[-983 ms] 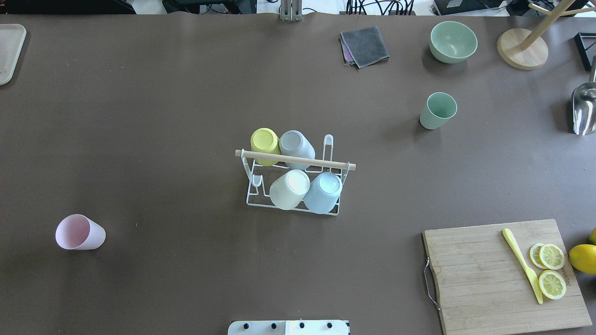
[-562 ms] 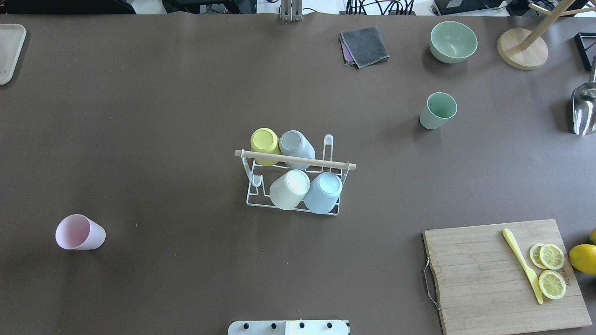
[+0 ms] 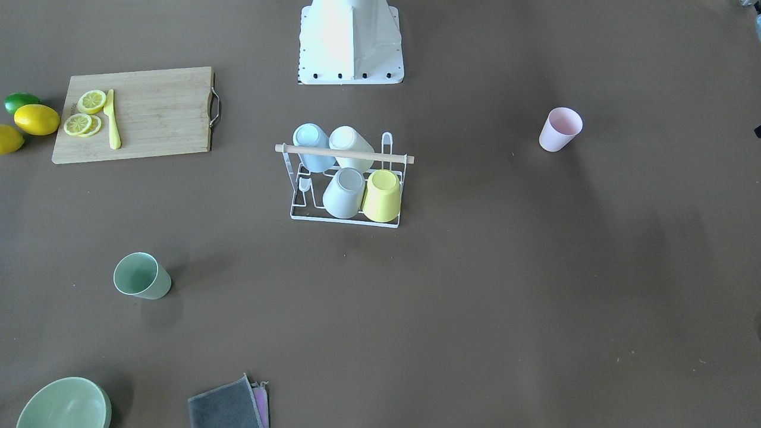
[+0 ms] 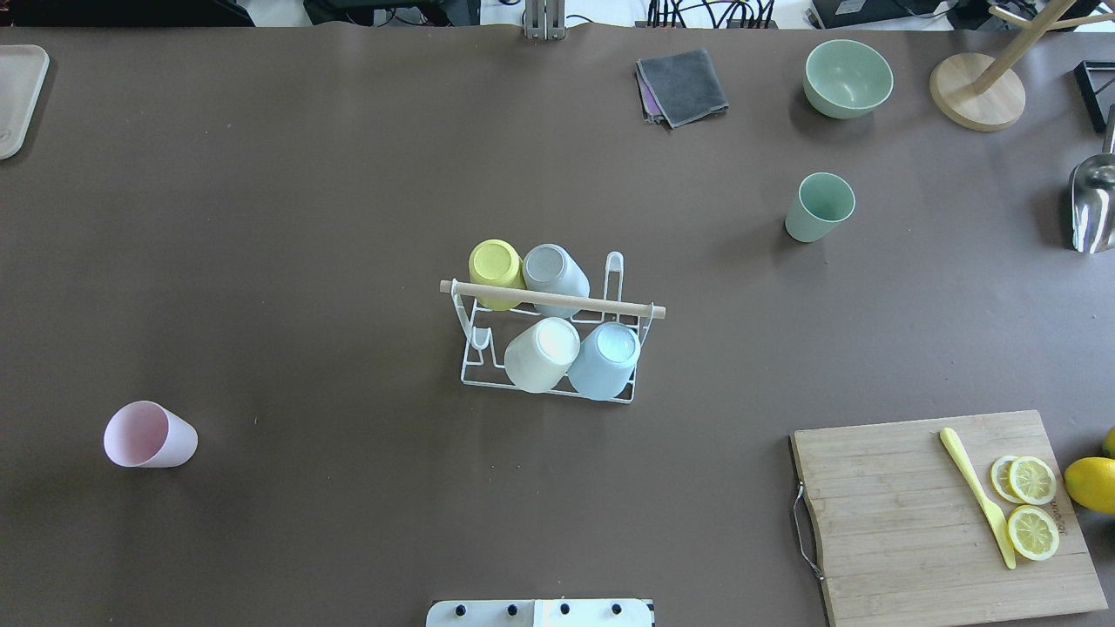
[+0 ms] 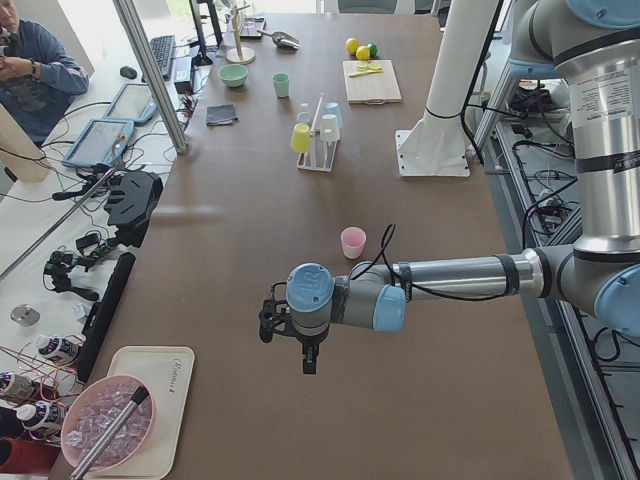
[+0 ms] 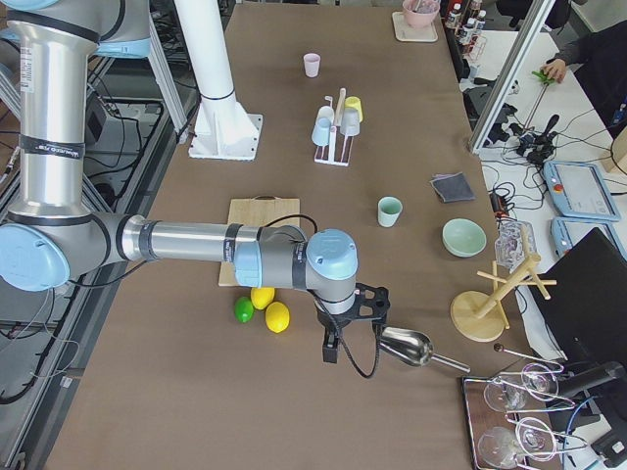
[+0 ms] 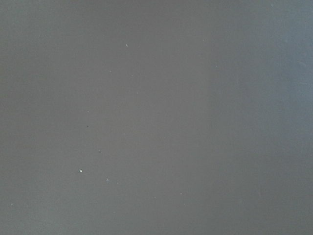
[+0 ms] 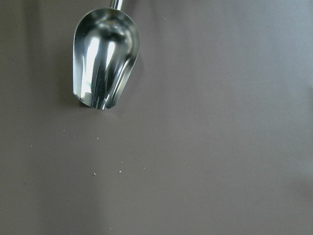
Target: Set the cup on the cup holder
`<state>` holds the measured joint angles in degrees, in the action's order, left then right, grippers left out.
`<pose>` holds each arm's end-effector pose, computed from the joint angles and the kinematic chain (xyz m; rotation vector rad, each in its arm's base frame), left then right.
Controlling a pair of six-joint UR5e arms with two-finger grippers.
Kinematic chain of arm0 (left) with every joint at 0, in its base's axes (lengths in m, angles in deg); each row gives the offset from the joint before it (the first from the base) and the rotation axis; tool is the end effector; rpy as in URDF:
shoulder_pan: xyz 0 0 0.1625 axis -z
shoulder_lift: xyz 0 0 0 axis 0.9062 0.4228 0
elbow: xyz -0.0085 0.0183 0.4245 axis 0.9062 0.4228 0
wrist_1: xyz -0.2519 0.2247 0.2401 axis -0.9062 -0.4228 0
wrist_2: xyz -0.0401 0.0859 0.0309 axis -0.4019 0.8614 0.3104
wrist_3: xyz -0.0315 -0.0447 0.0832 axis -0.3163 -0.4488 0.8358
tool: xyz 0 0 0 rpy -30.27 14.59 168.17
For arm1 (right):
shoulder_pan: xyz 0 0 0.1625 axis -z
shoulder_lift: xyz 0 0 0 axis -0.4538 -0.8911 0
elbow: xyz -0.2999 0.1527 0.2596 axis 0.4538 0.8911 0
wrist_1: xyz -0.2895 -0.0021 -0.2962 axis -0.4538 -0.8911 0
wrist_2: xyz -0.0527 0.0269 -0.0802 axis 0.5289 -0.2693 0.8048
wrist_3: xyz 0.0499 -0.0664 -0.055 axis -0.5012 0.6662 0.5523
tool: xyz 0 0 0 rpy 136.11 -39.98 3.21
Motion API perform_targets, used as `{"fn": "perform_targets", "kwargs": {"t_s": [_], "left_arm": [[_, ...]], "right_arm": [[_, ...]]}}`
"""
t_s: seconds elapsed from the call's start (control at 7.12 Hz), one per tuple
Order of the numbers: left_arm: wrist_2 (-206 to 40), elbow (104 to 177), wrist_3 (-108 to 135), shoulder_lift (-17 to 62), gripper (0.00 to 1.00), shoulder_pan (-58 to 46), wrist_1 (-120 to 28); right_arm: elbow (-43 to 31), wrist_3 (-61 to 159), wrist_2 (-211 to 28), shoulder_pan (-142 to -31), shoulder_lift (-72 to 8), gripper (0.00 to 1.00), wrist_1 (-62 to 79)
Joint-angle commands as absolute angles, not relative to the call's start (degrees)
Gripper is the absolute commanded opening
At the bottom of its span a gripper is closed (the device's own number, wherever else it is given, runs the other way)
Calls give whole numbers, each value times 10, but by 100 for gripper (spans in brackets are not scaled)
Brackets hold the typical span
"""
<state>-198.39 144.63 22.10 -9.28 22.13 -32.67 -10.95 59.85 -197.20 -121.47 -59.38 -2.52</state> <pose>-0.0401 -0.4099 0.6825 0.0359 0.8220 -0.0103 0.1053 -0.4364 0.6532 0.0372 -0.6761 0.1550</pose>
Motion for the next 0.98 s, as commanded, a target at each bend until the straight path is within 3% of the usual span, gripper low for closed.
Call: {"fn": "perform_targets", "kwargs": {"t_s": [0.0, 0.84], "left_arm": [[-1984, 1446, 221, -93, 99, 222, -327], [-1985, 1448, 220, -92, 99, 223, -327]], "right_arm": [[-109, 598, -1973, -1209, -594, 100, -24], [-111, 595, -2003, -1209, -594, 100, -24]]}}
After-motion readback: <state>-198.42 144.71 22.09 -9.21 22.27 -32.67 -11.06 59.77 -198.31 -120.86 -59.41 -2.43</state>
